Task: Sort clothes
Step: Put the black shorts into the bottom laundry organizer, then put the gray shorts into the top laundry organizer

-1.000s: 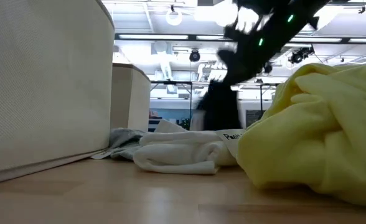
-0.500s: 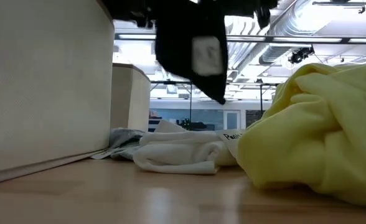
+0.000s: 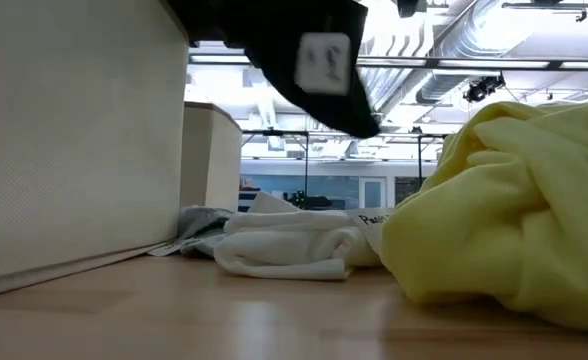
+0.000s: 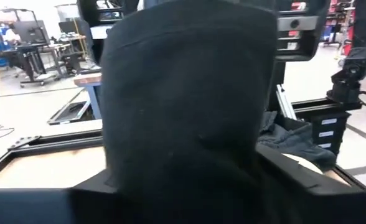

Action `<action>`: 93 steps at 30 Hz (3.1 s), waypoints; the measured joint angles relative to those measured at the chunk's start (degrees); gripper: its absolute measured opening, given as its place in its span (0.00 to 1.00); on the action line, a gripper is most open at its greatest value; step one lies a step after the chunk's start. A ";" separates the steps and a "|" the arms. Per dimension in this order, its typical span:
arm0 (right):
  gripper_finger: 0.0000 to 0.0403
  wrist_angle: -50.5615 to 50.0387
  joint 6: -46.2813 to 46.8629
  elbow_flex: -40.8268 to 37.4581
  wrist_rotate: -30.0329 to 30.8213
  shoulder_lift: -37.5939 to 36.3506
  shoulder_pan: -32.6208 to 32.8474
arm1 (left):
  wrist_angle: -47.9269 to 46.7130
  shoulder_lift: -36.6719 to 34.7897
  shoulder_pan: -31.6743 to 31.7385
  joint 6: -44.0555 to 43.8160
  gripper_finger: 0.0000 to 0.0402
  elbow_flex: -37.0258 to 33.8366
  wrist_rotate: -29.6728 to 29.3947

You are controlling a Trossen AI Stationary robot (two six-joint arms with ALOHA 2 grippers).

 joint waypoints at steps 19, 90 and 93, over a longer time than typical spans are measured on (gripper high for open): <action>0.42 -14.21 10.58 0.02 13.23 -4.24 5.34 | -17.22 -17.34 -12.99 19.12 0.01 10.59 -8.66; 0.43 -17.45 11.55 0.02 16.87 -4.17 8.98 | -92.96 -38.72 -29.85 -63.33 0.50 12.70 1.36; 0.43 -17.45 11.55 0.02 16.87 -4.17 8.98 | -91.64 -37.72 -30.09 -53.80 0.50 13.14 -9.62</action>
